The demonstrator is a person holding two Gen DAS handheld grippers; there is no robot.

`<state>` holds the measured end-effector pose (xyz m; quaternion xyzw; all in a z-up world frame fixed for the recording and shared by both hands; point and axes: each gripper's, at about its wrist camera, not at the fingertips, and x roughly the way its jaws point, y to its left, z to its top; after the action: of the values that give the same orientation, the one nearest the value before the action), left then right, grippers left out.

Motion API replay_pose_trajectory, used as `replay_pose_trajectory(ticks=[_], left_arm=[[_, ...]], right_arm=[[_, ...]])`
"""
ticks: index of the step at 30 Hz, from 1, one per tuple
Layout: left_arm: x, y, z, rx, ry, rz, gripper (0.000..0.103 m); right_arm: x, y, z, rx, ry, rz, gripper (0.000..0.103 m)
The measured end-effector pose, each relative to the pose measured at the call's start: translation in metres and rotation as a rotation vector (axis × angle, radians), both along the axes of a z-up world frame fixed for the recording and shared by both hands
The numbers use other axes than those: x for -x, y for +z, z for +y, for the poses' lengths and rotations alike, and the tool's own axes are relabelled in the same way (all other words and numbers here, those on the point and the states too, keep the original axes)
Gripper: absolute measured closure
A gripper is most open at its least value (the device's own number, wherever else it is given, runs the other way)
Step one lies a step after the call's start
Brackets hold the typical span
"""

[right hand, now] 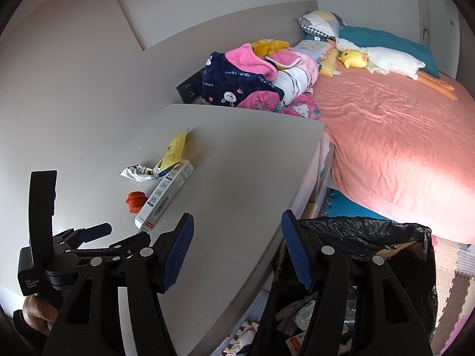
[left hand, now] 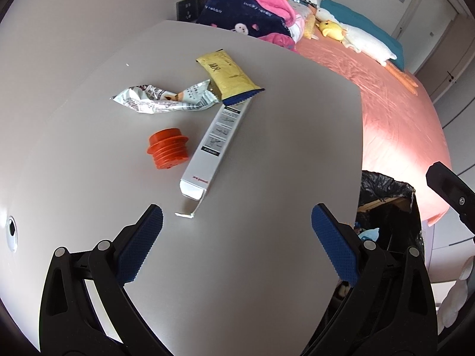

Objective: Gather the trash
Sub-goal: 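Move both tools back over the table toward the orange cap and yellow wrapper, then grasp the orange stacked cap with the left tool while the right tool grasps the yellow wrapper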

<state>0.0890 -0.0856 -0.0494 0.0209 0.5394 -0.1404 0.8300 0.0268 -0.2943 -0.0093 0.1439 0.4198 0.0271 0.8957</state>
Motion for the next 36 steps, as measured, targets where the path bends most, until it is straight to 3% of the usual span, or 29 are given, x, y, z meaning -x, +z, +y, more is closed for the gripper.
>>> replay_pose_trajectory(ticks=[16, 23, 31, 33, 35, 36], left_arm=[[-0.046, -0.017, 0.052, 0.051, 0.152, -0.019, 0.007], [-0.064, -0.031, 0.058, 0.071, 0.176, 0.010, 0.022], [-0.073, -0.040, 0.060, 0.090, 0.159, 0.009, 0.031], [-0.074, -0.041, 0.061, 0.096, 0.161, 0.008, 0.049], [-0.074, -0.046, 0.064, 0.119, 0.164, 0.023, 0.059], [-0.074, -0.048, 0.064, 0.125, 0.168, 0.024, 0.060]], right_arm=[[-0.063, -0.016, 0.040, 0.023, 0.092, 0.014, 0.041], [-0.086, -0.022, 0.052, 0.037, 0.112, 0.017, 0.041], [-0.112, -0.033, 0.066, 0.047, 0.132, 0.032, 0.041], [-0.119, -0.036, 0.069, 0.049, 0.135, 0.038, 0.041], [-0.126, -0.038, 0.073, 0.051, 0.140, 0.043, 0.041], [-0.129, -0.039, 0.075, 0.053, 0.144, 0.044, 0.041]])
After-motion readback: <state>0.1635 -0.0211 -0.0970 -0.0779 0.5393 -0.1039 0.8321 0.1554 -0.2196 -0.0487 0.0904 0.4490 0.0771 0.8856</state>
